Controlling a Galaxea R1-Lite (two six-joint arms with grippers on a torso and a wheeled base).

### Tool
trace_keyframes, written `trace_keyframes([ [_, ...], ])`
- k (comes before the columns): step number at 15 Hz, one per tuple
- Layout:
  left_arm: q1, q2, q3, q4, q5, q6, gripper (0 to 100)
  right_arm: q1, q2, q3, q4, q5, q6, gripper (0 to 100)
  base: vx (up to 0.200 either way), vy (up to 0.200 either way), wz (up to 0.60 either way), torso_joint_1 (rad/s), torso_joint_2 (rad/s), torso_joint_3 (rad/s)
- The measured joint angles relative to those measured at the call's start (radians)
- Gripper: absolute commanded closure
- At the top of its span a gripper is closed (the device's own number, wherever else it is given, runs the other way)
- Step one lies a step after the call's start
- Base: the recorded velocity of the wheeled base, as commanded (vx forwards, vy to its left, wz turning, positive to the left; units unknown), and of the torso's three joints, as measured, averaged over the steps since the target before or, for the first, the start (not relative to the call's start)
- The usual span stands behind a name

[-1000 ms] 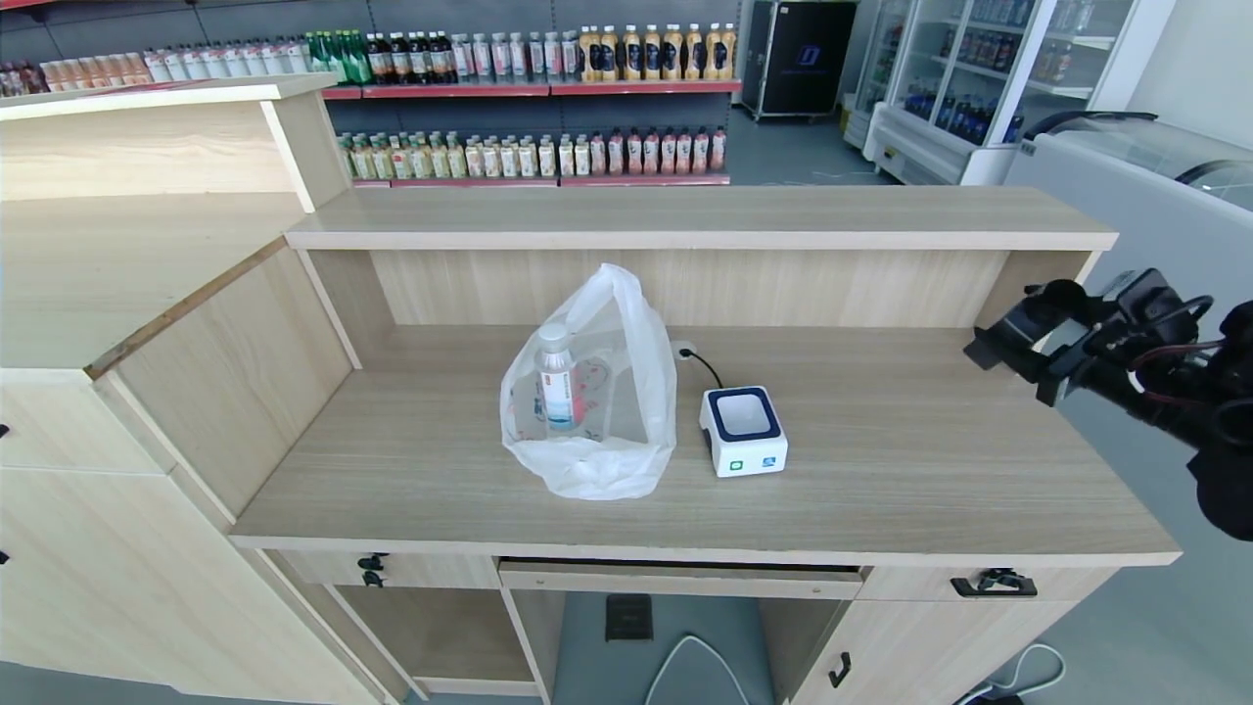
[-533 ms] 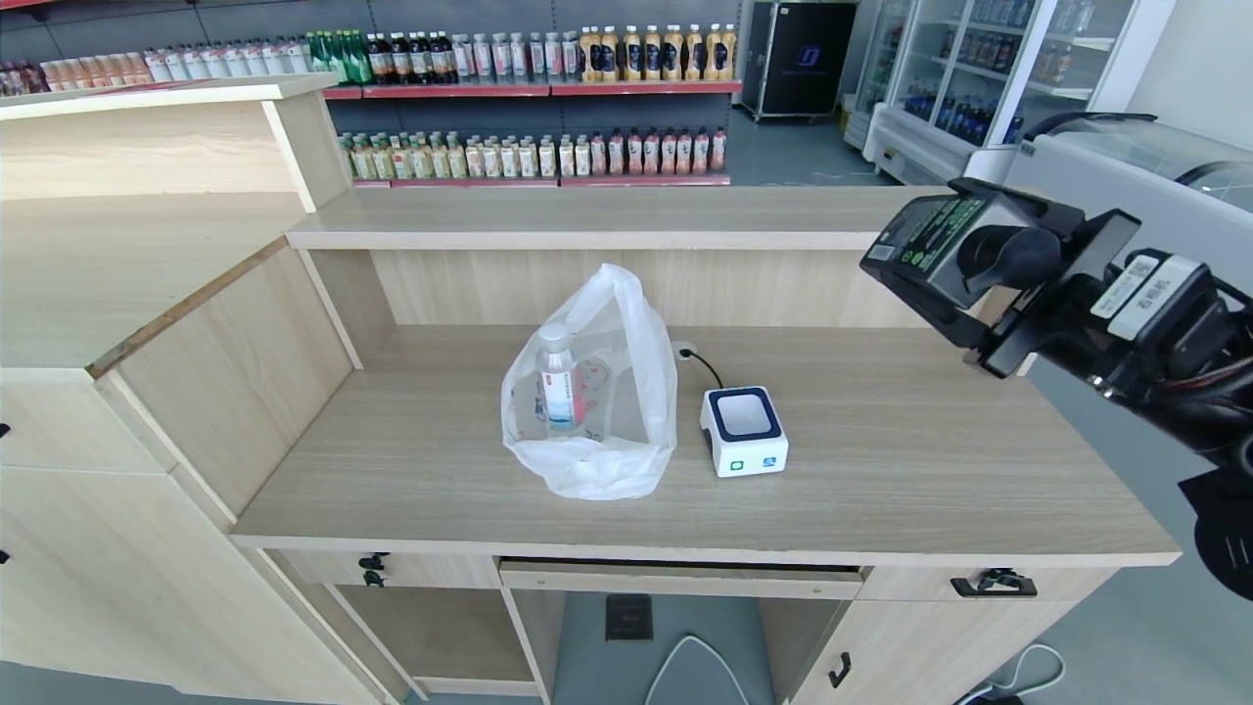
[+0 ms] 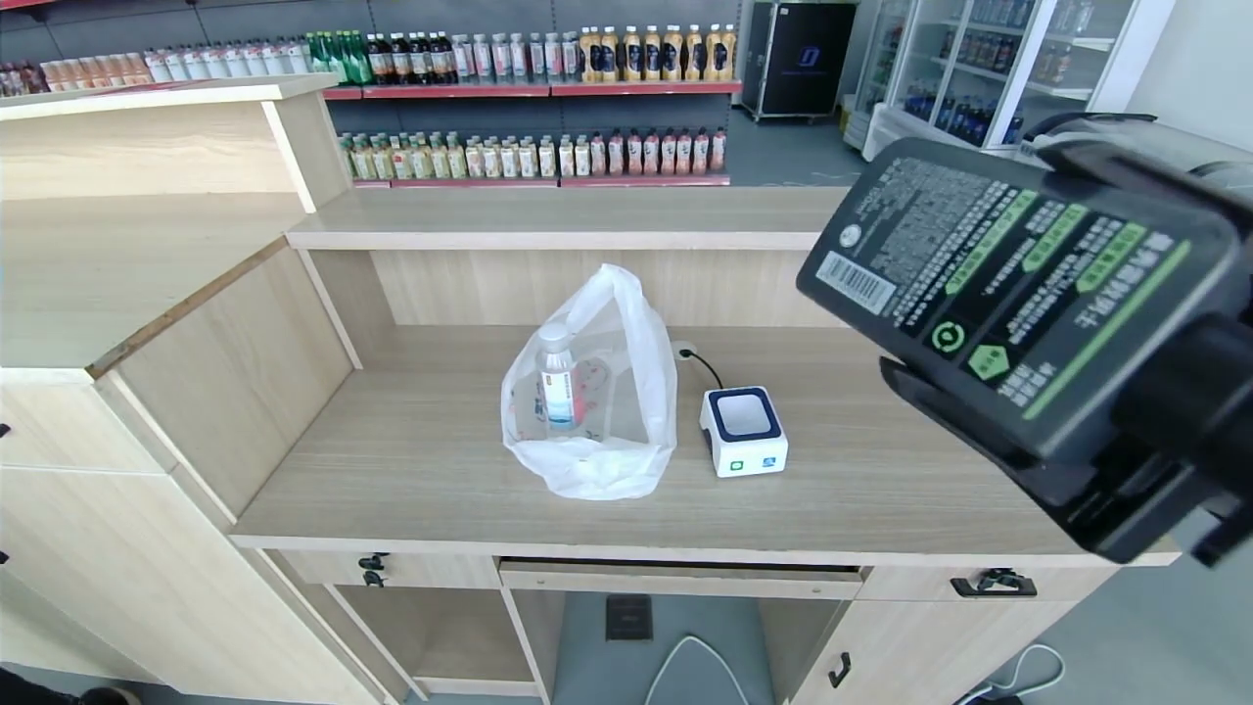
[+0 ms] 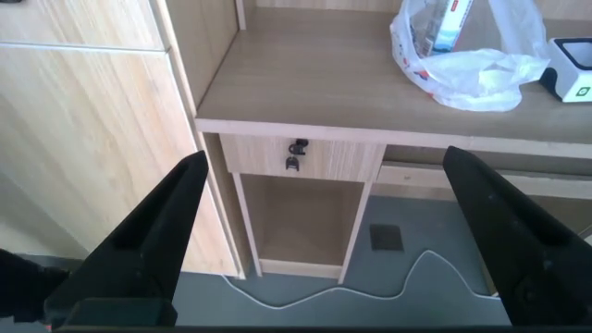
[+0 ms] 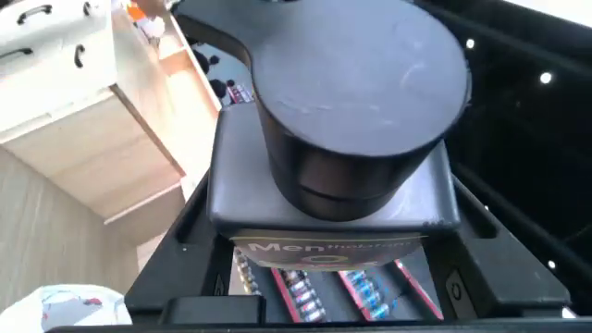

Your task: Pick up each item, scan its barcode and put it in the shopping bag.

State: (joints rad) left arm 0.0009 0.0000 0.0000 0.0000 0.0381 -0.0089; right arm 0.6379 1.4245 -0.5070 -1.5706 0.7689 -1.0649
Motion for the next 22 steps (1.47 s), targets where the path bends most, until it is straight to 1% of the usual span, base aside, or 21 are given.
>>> trace_keyframes([
  [1,0.0,0.0,0.0,0.0,0.0,0.0,0,0.047,-0.029,0.019,0.002,0.001,-0.033,100,0.0,0.0,0.0,0.0,0.0,0.0],
  [2,0.0,0.0,0.0,0.0,0.0,0.0,0,0.067,-0.053,0.031,0.029,0.001,-0.046,100,0.0,0.0,0.0,0.0,0.0,0.0],
  [4,0.0,0.0,0.0,0.0,0.0,0.0,0,0.086,-0.09,0.046,0.119,0.003,-0.106,100,0.0,0.0,0.0,0.0,0.0,0.0],
  [7,0.001,0.0,0.0,0.0,0.0,0.0,0,0.091,-0.106,0.056,0.17,0.001,-0.124,100,0.0,0.0,0.0,0.0,0.0,0.0],
  [13,0.0,0.0,0.0,0.0,0.0,0.0,0,0.093,-0.02,0.038,0.17,-0.007,-0.126,100,0.0,0.0,0.0,0.0,0.0,0.0],
  [15,0.001,0.0,0.0,0.0,0.0,0.0,0,0.099,0.004,0.034,0.175,-0.025,-0.126,100,0.0,0.0,0.0,0.0,0.0,0.0],
  [18,0.0,0.0,0.0,0.0,0.0,0.0,0,0.119,0.013,0.034,0.171,-0.03,-0.126,100,0.0,0.0,0.0,0.0,0.0,0.0],
  [22,0.0,0.0,0.0,0.0,0.0,0.0,0,0.123,0.014,0.037,0.173,-0.03,-0.126,100,0.0,0.0,0.0,0.0,0.0,0.0],
])
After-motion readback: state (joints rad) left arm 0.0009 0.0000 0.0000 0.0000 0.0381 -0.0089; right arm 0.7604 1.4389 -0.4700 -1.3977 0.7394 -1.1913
